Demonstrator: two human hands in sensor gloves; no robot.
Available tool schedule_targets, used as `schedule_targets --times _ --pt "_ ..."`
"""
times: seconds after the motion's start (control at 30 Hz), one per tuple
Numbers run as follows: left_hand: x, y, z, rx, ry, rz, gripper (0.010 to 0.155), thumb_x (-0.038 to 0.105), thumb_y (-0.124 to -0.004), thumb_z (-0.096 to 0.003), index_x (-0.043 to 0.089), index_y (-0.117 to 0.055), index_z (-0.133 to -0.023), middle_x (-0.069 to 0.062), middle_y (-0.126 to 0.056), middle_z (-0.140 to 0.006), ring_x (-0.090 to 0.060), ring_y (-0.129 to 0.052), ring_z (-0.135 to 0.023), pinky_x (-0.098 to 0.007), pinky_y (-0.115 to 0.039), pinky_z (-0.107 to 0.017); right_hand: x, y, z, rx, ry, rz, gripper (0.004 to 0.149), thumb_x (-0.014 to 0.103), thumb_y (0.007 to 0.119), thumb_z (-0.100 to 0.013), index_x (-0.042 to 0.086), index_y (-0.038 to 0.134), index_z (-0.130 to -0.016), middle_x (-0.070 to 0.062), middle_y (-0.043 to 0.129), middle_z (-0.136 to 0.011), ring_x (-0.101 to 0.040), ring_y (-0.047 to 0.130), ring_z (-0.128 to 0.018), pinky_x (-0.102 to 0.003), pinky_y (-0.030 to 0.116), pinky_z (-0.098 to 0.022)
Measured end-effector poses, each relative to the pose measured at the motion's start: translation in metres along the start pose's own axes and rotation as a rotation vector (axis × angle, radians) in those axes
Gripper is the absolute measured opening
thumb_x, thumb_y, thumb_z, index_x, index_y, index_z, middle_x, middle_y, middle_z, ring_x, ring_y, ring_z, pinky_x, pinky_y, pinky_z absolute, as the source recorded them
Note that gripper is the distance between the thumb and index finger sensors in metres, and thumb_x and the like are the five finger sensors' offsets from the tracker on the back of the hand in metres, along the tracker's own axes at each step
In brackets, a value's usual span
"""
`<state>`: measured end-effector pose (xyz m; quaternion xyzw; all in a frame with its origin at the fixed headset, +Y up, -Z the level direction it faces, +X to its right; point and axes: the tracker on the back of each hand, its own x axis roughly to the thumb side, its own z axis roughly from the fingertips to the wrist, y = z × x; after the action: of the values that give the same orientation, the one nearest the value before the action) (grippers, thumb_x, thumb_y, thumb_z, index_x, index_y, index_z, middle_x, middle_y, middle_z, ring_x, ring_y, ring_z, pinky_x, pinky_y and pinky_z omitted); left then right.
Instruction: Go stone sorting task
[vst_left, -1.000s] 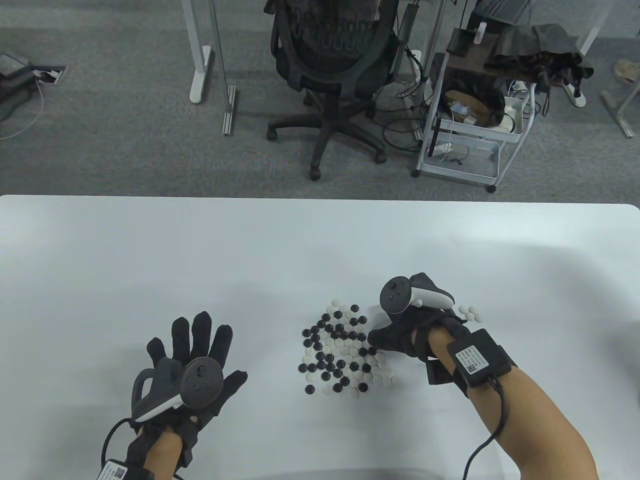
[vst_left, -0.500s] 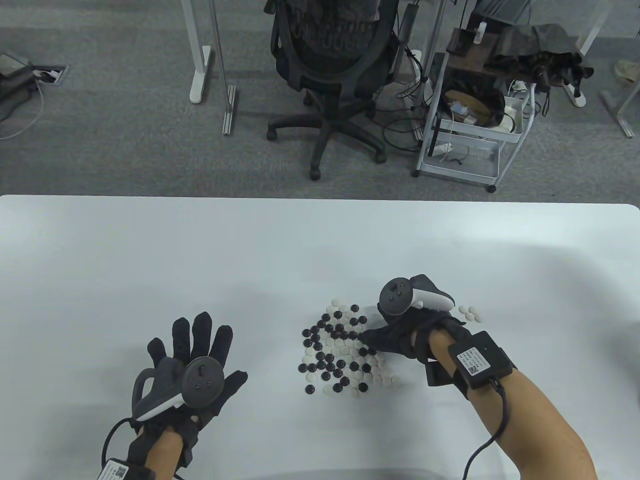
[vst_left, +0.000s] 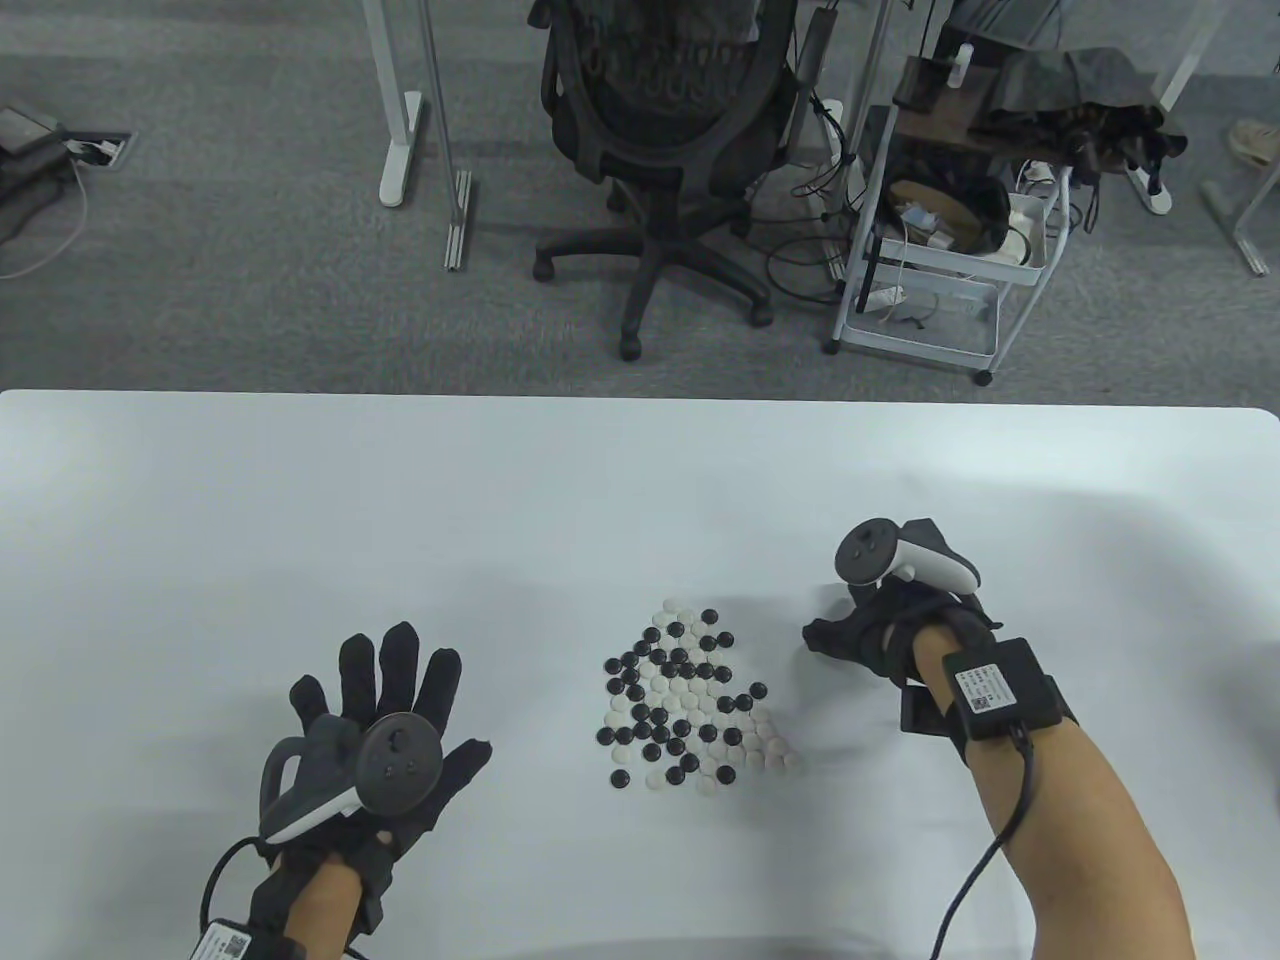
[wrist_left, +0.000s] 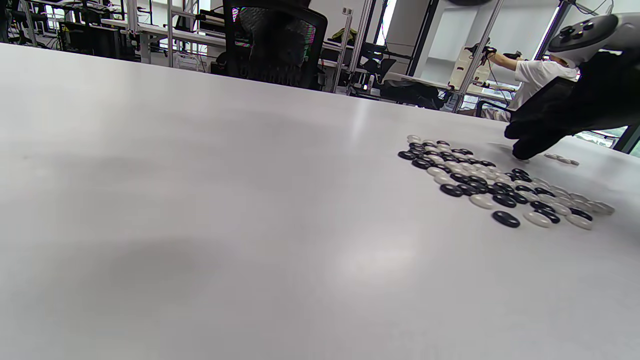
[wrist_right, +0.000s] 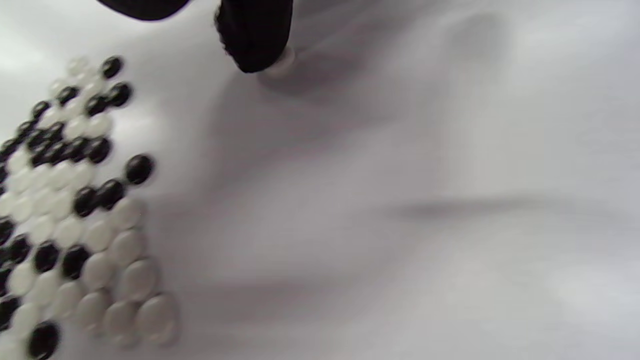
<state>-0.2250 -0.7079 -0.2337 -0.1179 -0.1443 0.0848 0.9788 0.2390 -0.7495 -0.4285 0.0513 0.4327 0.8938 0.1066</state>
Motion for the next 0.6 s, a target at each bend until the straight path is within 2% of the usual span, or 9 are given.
schedule_targets --times 0.27,0.5,0.6 --pt "0.0 0.0 0.0 -0.002 0.002 0.001 0.079 0.056 -0.042 -0.0628 0.011 -0.011 -0.12 -0.033 0.012 -0.116 -0.062 0.012 -0.095 -0.085 0.0 -0.051 -0.051 -0.011 0.009 -0.063 0.146 -0.047 0.063 0.053 0.048 -0.053 0.024 0.061 -0.108 -0.022 -0.001 -0.11 -0.054 -0.014 -0.088 -0.082 0.003 -0.054" --pt "0.001 -0.001 -0.001 -0.008 0.003 -0.004 0.078 0.056 -0.042 -0.0629 0.011 -0.011 -0.12 -0.033 0.012 -0.116 -0.062 0.012 -0.095 -0.085 0.0 -0.051 -0.068 -0.013 0.014 -0.082 0.187 -0.078 0.063 0.053 0.047 -0.053 0.024 0.061 -0.108 -0.023 0.0 -0.11 -0.055 -0.013 -0.088 -0.082 0.004 -0.054" --pt "0.001 -0.001 -0.001 -0.007 0.002 -0.004 0.079 0.056 -0.042 -0.0628 0.011 -0.011 -0.12 -0.033 0.012 -0.116 -0.062 0.012 -0.095 -0.085 0.0 -0.051 -0.065 -0.014 0.017 -0.089 0.164 -0.079 0.064 0.053 0.047 -0.053 0.024 0.06 -0.108 -0.023 0.0 -0.11 -0.055 -0.013 -0.088 -0.082 0.004 -0.054"
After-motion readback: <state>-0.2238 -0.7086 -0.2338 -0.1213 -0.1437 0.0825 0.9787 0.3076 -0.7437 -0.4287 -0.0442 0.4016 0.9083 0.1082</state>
